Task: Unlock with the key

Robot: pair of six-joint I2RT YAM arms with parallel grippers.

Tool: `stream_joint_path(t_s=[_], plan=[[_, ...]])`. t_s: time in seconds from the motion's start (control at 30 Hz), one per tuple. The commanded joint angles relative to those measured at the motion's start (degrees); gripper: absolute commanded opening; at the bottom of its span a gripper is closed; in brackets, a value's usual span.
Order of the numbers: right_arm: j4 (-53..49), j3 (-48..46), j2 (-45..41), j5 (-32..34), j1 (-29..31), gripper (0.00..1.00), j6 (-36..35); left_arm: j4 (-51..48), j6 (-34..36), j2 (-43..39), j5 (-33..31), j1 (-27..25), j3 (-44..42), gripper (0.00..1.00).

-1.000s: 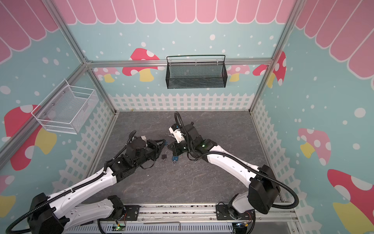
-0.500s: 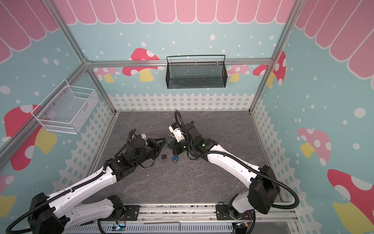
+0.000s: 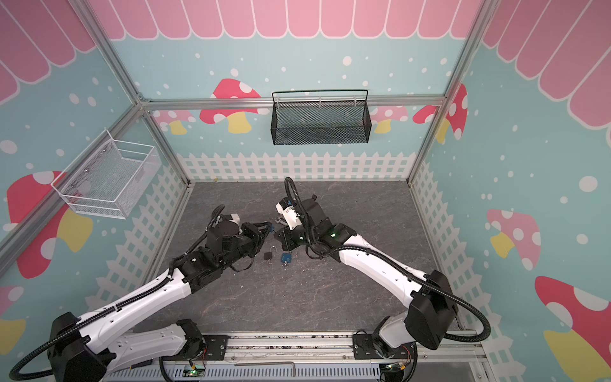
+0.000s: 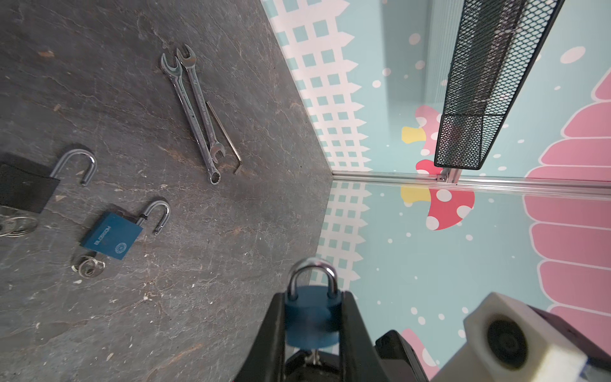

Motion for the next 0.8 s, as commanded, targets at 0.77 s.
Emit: stream_joint_path(t_s=[0.77], plan=[[14.66,-2.23,-2.91,3.09,1.33,0.0,-0.39,-6.9,4.79,3.43,2.19,-7.09,2.62,0.0]])
